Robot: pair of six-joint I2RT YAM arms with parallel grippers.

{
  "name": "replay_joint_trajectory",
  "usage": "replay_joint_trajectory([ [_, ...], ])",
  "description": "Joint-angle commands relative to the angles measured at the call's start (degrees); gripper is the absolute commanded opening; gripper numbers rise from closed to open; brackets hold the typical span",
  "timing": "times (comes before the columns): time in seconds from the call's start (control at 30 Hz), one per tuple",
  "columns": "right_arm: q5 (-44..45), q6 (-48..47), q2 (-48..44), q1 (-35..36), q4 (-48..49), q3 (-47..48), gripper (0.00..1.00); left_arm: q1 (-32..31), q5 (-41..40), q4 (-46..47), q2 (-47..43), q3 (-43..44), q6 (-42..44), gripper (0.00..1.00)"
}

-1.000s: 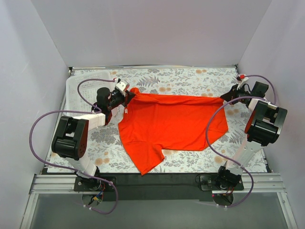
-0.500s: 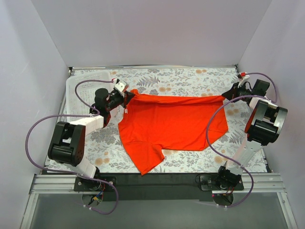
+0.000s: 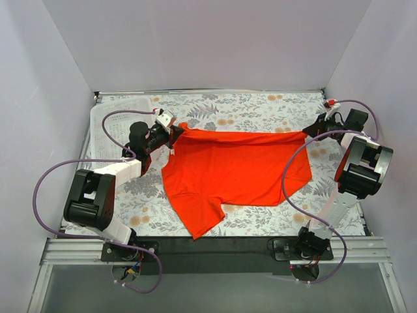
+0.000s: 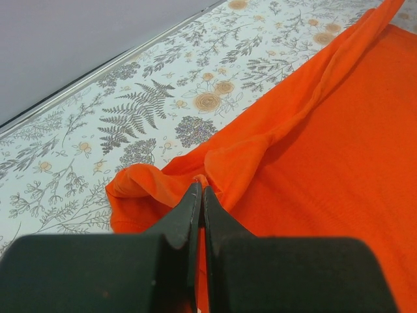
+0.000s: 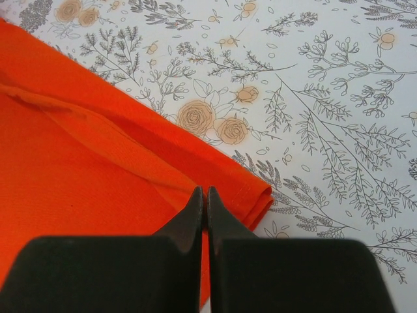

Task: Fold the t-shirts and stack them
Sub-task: Fold the tshirt

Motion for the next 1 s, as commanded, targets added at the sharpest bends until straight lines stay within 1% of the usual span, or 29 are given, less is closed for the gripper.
replay_joint_trajectory([
  [0.0, -2.2, -2.44, -2.19, 0.04, -0.36, -0.67, 0.01, -0.3, -1.75, -0.17, -1.85, -0.8, 1.18, 0.0],
  [0.7, -5.37, -7.18, -5.88, -1.54, -1.23, -4.71, 0.01, -0.39, -4.21, -1.22, -0.35, -1.24, 2.14, 0.0],
  [0.73, -5.46, -7.27, -5.8, -1.63, -2.71, -4.54, 0.01, -0.39, -4.3, -1.31, -0.18, -1.24, 2.32, 0.0],
  [0.97, -5.46, -8.24, -5.79, -1.98, -3.87, -4.62, 0.01, -0.83, -4.91, -1.66, 0.26, -1.24, 2.76, 0.0],
])
